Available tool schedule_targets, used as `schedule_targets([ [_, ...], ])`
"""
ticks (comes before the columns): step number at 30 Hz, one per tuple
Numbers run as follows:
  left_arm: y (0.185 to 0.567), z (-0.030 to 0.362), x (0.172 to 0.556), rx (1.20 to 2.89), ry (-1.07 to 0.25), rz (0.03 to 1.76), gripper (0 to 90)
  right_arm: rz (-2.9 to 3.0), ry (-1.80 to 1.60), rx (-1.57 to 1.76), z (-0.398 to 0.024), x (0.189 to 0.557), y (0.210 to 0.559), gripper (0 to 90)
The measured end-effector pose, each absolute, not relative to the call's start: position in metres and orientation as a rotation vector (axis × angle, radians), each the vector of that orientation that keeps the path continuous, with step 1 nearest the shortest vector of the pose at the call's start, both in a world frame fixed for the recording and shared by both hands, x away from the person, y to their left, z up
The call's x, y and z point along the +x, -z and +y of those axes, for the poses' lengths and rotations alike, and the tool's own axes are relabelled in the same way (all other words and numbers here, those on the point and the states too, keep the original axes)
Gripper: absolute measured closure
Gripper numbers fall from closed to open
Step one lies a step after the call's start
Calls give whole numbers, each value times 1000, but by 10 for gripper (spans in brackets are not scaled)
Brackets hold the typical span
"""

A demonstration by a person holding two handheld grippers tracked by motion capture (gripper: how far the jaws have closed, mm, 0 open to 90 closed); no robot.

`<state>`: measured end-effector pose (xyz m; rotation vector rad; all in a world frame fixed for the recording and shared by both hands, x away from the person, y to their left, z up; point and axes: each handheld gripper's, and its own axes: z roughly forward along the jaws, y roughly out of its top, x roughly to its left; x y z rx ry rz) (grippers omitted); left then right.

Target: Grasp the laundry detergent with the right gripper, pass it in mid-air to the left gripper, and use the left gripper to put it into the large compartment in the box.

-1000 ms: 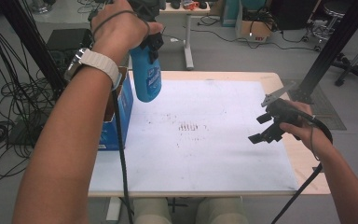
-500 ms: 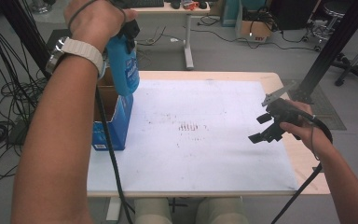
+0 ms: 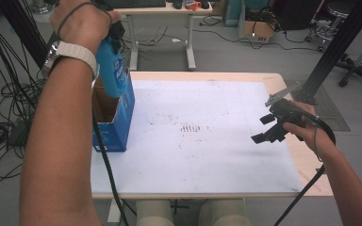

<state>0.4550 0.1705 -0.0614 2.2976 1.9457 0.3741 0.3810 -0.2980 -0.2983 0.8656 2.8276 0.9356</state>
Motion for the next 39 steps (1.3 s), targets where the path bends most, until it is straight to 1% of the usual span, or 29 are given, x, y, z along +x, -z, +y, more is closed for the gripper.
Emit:
schedule_targets([
  [5,67,181,456,2273,-407,1991,375,2822,-946,876,-300,382,299,44],
  [7,70,184,456,2268,-409,2004,374,2826,-927,920,-300,381,299,44],
  [8,73,187,456,2261,-415,2011,374,2827,-940,875,-300,383,300,44],
  [14,86,195,457,2251,-415,2049,375,2820,-955,887,-301,384,302,44],
  [25,107,205,459,2225,-412,2068,376,2810,-956,929,-302,384,301,44],
  [30,118,207,459,2233,-433,2063,375,2804,-974,903,-302,386,302,43],
  [35,129,208,460,2245,-413,2066,375,2804,-984,894,-301,388,304,43],
  [39,143,210,459,2225,-410,2070,375,2802,-996,895,-301,387,305,43],
])
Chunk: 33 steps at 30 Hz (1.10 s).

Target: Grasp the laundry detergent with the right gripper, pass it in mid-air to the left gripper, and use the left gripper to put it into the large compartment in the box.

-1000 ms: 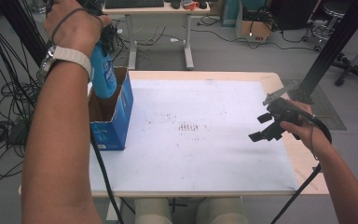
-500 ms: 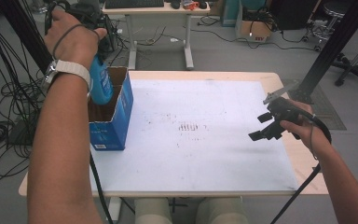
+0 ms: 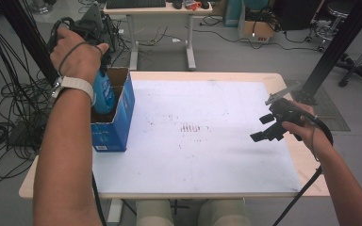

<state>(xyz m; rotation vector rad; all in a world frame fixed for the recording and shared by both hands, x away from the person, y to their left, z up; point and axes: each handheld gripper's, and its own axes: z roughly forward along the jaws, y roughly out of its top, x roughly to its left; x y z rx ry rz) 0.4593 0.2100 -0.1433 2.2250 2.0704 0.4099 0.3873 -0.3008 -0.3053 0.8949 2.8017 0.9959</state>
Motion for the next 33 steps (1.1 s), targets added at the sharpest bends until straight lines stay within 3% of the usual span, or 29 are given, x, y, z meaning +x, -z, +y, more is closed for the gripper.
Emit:
schedule_targets([
  [21,240,208,461,2291,-331,2077,376,2796,-987,954,-303,387,310,41],
  [33,263,210,463,2277,-319,2081,376,2802,-979,967,-303,388,313,41],
])
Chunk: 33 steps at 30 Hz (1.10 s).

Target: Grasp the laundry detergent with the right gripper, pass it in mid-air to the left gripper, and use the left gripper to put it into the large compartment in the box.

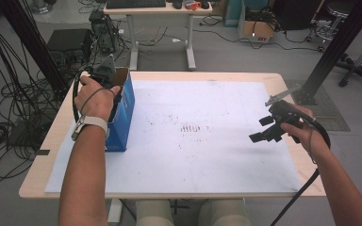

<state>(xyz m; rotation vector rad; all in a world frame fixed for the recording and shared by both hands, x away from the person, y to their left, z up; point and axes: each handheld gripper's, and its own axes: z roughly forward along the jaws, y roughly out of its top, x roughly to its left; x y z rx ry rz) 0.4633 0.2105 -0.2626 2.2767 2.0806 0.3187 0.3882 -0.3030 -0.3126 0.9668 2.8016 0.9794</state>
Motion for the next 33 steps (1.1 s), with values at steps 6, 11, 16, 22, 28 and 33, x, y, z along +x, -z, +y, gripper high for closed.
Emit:
schedule_targets([
  [6,263,211,464,2286,-318,2066,376,2796,-989,978,-301,389,314,41],
  [11,263,212,464,2290,-307,2068,375,2786,-1007,986,-298,388,314,41],
  [16,263,212,464,2288,-304,2069,375,2794,-991,978,-297,388,313,41],
  [22,264,212,464,2283,-303,2070,375,2796,-975,1016,-297,387,312,41],
  [28,264,212,464,2283,-309,2072,375,2795,-983,993,-297,388,312,41],
  [33,264,212,464,2283,-309,2074,375,2786,-1003,1002,-297,387,312,41],
])
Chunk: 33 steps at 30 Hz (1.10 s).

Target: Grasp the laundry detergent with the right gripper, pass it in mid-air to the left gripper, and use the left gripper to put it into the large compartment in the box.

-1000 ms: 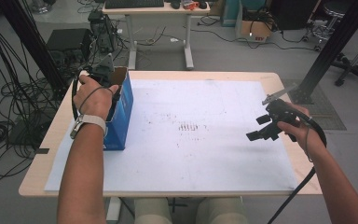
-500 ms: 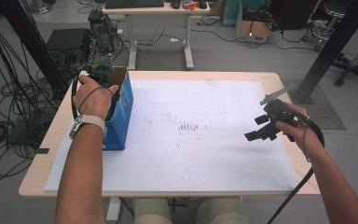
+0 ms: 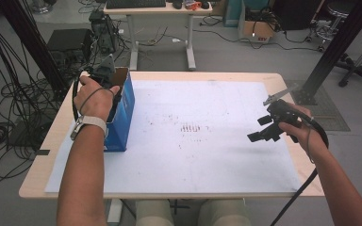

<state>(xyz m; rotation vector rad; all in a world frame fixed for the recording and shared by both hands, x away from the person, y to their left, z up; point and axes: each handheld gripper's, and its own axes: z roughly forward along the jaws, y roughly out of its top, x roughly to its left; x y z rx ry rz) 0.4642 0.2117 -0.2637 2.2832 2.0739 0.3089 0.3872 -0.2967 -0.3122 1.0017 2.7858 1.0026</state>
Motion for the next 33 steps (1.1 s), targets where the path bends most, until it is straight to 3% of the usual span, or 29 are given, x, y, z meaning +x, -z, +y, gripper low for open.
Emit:
schedule_targets([
  [33,264,212,464,2281,-290,2081,374,2789,-975,1034,-298,384,311,41],
])
